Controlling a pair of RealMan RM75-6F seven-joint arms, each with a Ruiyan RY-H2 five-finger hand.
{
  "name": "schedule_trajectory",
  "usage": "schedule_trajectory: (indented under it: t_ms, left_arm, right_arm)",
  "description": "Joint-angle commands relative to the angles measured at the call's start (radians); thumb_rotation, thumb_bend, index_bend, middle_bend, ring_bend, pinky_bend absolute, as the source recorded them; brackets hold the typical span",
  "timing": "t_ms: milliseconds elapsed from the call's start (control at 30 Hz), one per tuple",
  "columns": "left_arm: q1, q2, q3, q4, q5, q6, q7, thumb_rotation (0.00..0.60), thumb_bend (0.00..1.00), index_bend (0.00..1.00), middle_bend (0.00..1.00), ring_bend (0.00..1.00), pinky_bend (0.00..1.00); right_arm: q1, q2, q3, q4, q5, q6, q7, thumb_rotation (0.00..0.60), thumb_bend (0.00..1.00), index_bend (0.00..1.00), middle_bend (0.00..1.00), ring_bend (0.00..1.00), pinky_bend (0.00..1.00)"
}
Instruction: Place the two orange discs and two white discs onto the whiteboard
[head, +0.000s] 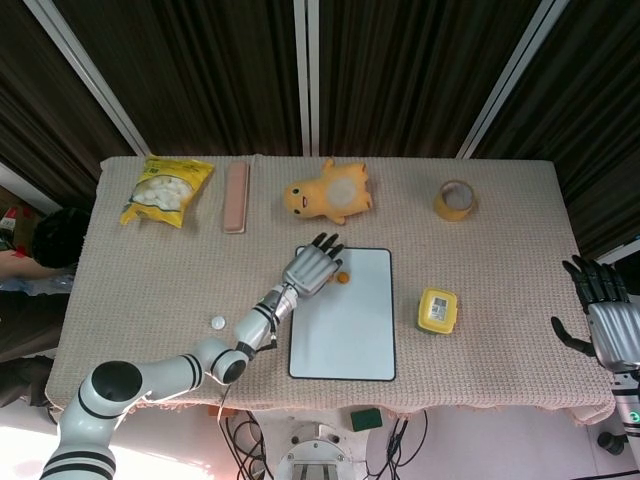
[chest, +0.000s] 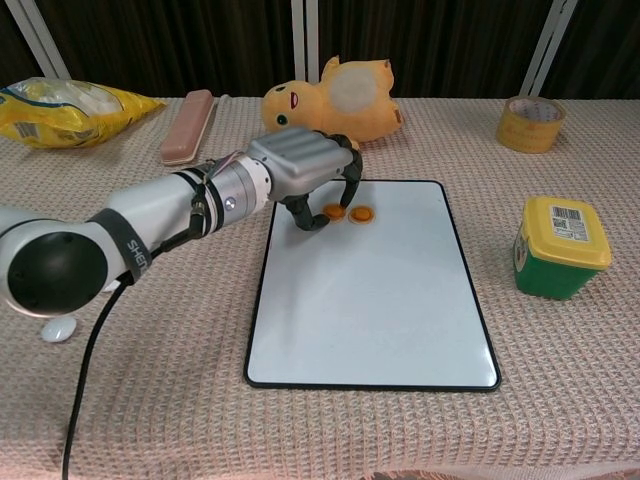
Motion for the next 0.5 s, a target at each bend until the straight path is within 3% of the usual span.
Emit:
schedule_trajectory:
  t_ms: [33, 500]
  left_arm:
    - [0.0, -0.001, 0.001, 0.001, 0.0, 0.0, 0.0, 0.6, 0.31, 0.49, 0.15, 0.01, 0.11]
    - [-0.002, -0.016, 0.003, 0.018, 0.011, 0.015, -0.008, 0.6, 0.32, 0.48, 0.17, 0.01, 0.11]
  right_arm:
    - [0.0, 0.0, 0.0, 0.0, 0.0, 0.0, 0.0, 0.6, 0.33, 0.0, 0.0, 0.0, 0.0]
    - [-0.001, 0.001, 0.001, 0.003, 0.004, -0.003, 0.003, 0.6, 0.33, 0.0, 0.0, 0.0, 0.0]
